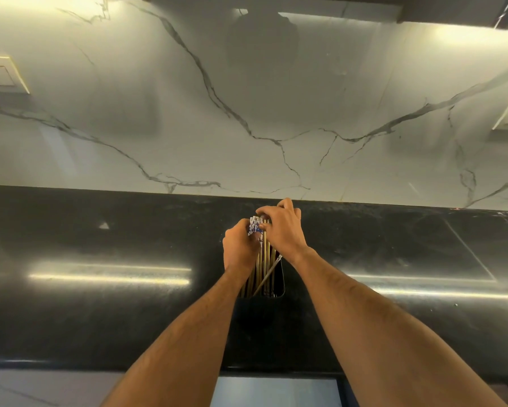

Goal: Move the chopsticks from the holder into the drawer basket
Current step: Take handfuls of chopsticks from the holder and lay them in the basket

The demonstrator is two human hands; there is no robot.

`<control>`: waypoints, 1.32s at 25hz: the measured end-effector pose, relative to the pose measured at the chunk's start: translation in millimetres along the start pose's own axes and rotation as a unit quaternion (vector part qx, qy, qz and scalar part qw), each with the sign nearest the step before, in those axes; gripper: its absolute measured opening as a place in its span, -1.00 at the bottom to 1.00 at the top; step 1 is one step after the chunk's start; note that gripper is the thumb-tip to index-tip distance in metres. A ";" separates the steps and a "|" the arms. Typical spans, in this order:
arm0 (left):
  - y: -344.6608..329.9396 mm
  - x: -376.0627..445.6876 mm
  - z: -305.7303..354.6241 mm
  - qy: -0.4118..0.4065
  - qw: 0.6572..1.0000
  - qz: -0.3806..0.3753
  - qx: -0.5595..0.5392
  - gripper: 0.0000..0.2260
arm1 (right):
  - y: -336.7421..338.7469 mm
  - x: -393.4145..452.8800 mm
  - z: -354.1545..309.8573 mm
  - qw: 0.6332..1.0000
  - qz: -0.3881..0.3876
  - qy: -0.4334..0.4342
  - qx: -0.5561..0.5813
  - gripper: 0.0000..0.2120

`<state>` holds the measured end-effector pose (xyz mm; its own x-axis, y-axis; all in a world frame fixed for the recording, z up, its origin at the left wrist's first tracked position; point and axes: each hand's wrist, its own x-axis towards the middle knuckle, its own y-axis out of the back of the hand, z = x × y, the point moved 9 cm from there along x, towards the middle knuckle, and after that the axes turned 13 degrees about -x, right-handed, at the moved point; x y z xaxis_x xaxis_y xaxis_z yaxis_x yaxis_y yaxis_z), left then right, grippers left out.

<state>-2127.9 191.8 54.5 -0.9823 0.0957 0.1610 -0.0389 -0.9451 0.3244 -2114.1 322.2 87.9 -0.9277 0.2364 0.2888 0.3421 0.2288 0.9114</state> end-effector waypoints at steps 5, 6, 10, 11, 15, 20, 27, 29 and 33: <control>7.6 -4.6 2.1 0.009 1.000 0.011 -0.012 -0.93 | 2.1 -2.6 -5.9 0.998 -0.006 0.006 0.064 -0.70; 8.4 -4.9 2.5 0.012 1.000 0.010 -0.018 -0.93 | 2.8 -3.4 -6.5 0.997 -0.008 0.003 0.080 -0.69; 10.4 -7.2 5.4 0.019 0.999 0.001 -0.032 -0.93 | 8.8 -7.5 -9.9 0.989 -0.007 0.001 0.147 -0.68; 11.0 -7.6 7.1 0.016 0.999 -0.001 -0.036 -0.92 | 10.3 -8.8 -10.8 0.986 -0.007 0.001 0.167 -0.68; 15.1 -9.3 12.8 0.007 0.999 0.007 -0.034 -0.93 | 14.6 -13.6 -14.5 0.981 -0.006 0.000 0.196 -0.70; 16.8 -12.0 17.9 -0.009 1.000 -0.003 -0.012 -0.92 | 22.4 -17.0 -14.4 0.986 0.007 0.012 0.168 -0.78; 18.6 -15.4 27.4 -0.016 0.999 -0.001 -0.028 -0.83 | 35.2 -18.9 -11.6 0.984 0.029 0.013 0.175 -0.80; 19.8 -16.4 30.9 -0.016 0.999 0.001 -0.030 -0.85 | 39.8 -20.8 -13.3 0.984 0.035 0.016 0.173 -0.80; 25.4 -19.5 41.3 -0.022 0.999 0.014 -0.037 -0.81 | 52.4 -20.9 -17.2 0.980 0.042 0.022 0.191 -0.80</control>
<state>-2102.2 178.7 98.1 -0.9742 0.0806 0.2109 -0.0262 -0.9681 0.2490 -2079.3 313.0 134.6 -0.8968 0.2305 0.3776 0.4403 0.5491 0.7104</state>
